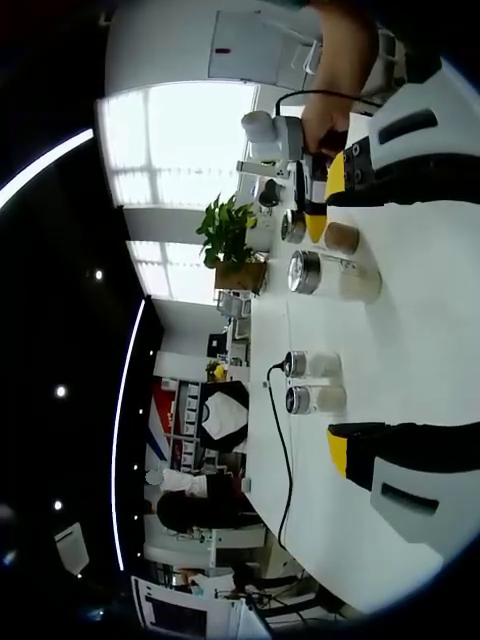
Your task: Rotate the seasoning bottle until the label or dispensing opening points toward the visible target arrow and the bottle remains upright within the marked orientation range
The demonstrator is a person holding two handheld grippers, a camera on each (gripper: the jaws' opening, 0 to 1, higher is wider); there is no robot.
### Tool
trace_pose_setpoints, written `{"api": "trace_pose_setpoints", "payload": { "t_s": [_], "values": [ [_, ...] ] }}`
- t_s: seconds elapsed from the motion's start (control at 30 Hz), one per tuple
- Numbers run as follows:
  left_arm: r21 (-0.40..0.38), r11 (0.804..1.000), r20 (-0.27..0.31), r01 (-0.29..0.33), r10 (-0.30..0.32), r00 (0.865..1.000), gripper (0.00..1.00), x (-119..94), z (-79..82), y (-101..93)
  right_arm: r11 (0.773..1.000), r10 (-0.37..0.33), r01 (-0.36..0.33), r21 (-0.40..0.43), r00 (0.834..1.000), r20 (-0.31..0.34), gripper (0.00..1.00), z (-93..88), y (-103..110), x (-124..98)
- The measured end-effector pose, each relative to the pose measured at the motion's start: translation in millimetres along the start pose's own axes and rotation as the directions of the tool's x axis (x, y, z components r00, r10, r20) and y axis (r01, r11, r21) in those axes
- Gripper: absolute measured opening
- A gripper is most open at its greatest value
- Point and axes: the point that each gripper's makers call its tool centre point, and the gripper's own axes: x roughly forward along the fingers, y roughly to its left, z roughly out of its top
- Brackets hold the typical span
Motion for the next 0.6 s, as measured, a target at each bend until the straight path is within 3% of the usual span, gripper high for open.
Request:
{"api": "trace_pose_setpoints", "payload": {
  "t_s": [0.6],
  "values": [
    [0.014,1.000,-0.002,0.005,-0.005,1.000,0.93,-1.5,1.1,-2.2,0.989,0.139,-0.140,-0.040,0.990,-0.038,0.36,0.4,3.8,1.1]
  ]
}}
